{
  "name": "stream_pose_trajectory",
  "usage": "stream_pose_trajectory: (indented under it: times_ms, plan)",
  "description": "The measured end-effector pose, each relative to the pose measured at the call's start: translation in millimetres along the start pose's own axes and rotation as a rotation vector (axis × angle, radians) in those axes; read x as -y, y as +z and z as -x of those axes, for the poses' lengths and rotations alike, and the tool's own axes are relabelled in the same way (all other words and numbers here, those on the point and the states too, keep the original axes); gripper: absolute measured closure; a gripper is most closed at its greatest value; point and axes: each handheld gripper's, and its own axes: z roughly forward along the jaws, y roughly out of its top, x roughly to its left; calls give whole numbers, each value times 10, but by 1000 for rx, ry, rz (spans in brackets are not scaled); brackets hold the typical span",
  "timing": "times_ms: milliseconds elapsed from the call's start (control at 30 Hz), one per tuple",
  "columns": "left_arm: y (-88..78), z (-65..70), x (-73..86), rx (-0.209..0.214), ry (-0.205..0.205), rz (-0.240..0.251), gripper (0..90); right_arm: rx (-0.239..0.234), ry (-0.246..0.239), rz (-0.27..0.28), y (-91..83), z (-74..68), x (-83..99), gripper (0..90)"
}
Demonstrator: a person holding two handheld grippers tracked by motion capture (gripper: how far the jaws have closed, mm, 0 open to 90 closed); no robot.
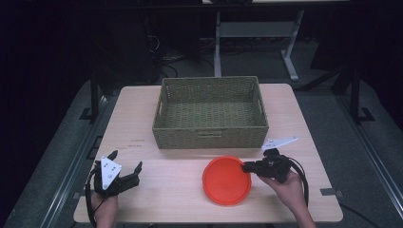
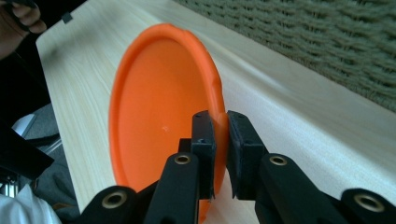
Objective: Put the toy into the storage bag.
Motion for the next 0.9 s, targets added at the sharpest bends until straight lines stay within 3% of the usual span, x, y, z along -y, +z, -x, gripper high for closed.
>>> stream_pose_trajectory:
  times_ms: [367,533,900]
  plan:
    - [-6,-13,9,-11,-22,-2,127,30,-51,4,-225,-129,-129,821]
    - [-16,-17,10,-13,-22,1,127,23,-42,10,-299,-146,-157,821]
    - [-11,3,3,-6,-19,-4,127,54,-45,-23,-521,-129,-314,821]
